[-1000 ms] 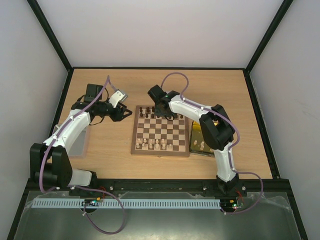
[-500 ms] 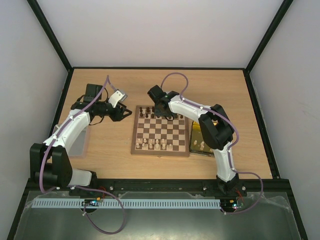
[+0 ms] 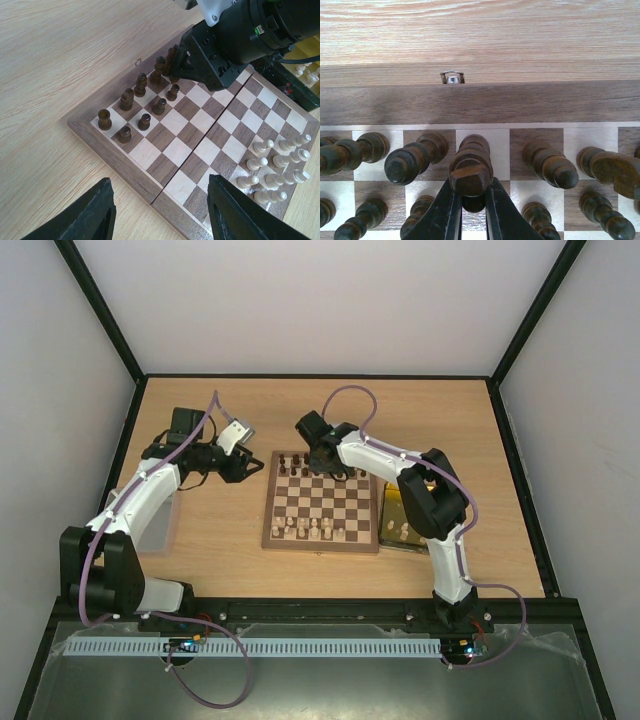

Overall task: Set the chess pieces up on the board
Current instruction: Move the chess piece to the center of the board.

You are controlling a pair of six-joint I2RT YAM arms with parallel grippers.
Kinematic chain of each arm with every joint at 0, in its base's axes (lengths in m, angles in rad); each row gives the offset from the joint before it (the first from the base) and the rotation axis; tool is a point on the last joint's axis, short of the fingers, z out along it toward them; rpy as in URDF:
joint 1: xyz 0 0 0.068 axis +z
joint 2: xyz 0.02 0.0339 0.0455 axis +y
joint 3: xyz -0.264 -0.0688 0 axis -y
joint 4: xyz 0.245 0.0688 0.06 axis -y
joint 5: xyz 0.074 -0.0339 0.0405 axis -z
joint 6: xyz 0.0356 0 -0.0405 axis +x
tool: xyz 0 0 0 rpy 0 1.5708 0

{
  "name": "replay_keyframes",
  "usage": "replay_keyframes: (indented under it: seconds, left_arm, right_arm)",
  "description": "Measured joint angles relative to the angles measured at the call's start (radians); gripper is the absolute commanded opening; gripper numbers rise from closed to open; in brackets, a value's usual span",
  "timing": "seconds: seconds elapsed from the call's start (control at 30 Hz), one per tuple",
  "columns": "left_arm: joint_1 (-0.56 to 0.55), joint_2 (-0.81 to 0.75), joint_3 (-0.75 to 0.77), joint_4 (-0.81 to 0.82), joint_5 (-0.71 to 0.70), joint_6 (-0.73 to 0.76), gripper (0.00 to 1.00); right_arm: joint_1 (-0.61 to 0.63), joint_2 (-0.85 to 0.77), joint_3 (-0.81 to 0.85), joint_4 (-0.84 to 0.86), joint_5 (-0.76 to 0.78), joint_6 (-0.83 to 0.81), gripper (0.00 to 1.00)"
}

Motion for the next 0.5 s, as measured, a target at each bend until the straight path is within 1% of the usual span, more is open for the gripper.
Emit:
replay_keyframes:
  seconds: [0.5]
  left_arm:
    - [0.0, 0.0, 0.0, 0.0, 0.0, 0.0, 0.53]
  right_arm:
    - [0.0, -0.047, -0.072, 0.032, -0.006, 0.008, 0.09]
